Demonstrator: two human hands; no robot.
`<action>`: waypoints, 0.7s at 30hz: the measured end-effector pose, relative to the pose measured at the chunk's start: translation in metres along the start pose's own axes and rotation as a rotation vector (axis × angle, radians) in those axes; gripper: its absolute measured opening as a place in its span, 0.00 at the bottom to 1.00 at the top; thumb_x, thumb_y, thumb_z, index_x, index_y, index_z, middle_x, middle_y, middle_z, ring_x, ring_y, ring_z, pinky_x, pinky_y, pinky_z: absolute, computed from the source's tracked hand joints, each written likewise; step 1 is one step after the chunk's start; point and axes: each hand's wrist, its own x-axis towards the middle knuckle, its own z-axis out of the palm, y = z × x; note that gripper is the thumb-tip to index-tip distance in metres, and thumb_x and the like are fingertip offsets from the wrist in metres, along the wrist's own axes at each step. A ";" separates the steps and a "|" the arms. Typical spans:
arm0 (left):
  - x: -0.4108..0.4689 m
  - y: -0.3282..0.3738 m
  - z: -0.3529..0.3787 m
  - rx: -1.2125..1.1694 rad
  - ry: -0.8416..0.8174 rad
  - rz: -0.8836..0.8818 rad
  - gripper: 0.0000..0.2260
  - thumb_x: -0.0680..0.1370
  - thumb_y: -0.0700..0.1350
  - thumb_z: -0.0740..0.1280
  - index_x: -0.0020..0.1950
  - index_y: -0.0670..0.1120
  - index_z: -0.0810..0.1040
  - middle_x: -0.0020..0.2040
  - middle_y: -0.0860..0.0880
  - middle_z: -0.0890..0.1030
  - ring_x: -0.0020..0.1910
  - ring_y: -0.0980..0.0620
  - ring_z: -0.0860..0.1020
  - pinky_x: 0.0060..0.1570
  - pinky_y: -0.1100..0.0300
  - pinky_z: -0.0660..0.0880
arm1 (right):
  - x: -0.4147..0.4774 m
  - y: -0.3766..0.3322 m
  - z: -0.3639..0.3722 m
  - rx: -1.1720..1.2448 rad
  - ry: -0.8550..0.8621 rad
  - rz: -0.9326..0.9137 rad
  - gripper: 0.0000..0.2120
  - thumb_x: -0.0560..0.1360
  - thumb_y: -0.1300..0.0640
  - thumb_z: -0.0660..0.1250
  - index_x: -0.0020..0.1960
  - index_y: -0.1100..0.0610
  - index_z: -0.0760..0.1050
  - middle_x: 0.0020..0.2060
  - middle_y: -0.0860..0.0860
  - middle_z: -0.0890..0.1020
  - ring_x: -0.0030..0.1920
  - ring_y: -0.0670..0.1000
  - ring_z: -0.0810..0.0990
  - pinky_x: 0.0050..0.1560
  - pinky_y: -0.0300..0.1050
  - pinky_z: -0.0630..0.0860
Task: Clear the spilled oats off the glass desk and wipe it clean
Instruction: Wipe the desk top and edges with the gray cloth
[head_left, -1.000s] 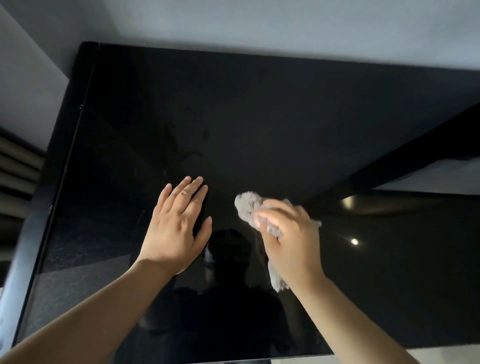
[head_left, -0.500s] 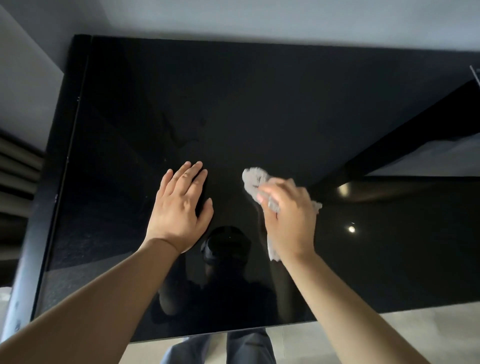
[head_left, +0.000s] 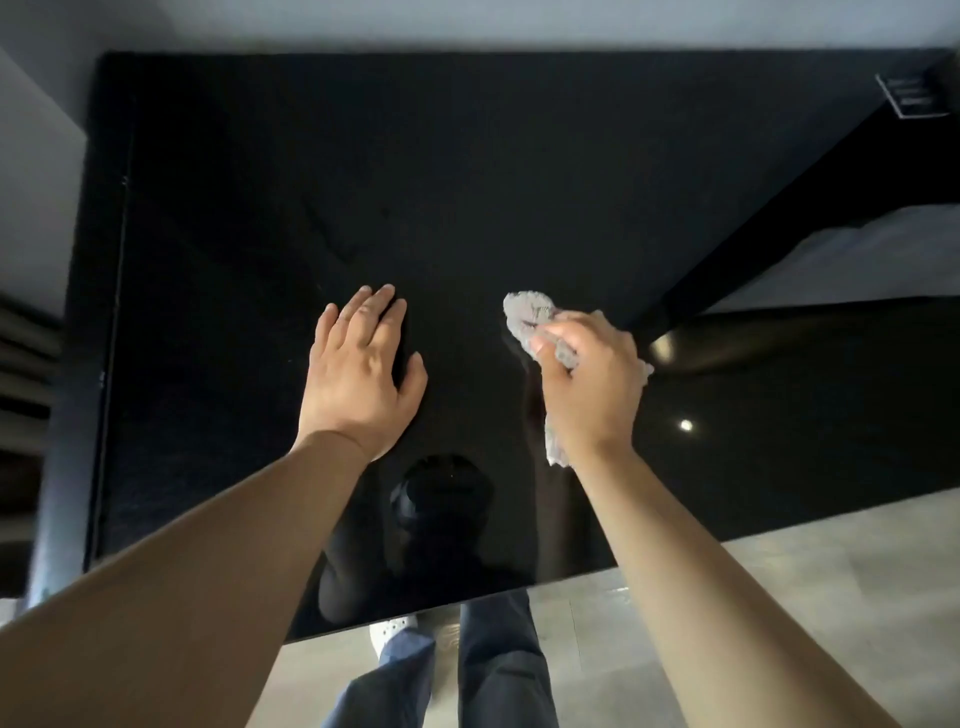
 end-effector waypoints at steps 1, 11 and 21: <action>0.000 0.000 0.000 0.005 0.000 0.004 0.27 0.78 0.54 0.53 0.73 0.41 0.67 0.75 0.46 0.65 0.76 0.47 0.58 0.76 0.49 0.50 | -0.019 -0.001 -0.006 -0.004 -0.028 -0.040 0.08 0.72 0.61 0.71 0.48 0.50 0.82 0.51 0.43 0.82 0.48 0.52 0.78 0.46 0.48 0.76; 0.000 0.002 -0.003 -0.017 -0.016 -0.005 0.24 0.79 0.51 0.59 0.73 0.42 0.67 0.75 0.47 0.64 0.76 0.48 0.57 0.76 0.50 0.48 | -0.060 -0.010 -0.058 0.031 -0.061 0.051 0.03 0.73 0.54 0.68 0.44 0.49 0.80 0.42 0.43 0.81 0.43 0.49 0.77 0.38 0.45 0.74; -0.002 0.000 -0.001 -0.011 -0.002 0.008 0.24 0.80 0.50 0.58 0.74 0.41 0.66 0.76 0.46 0.63 0.76 0.47 0.56 0.76 0.51 0.48 | -0.057 0.003 -0.018 -0.322 0.047 -0.030 0.11 0.77 0.46 0.64 0.45 0.53 0.77 0.44 0.51 0.79 0.41 0.54 0.75 0.35 0.46 0.69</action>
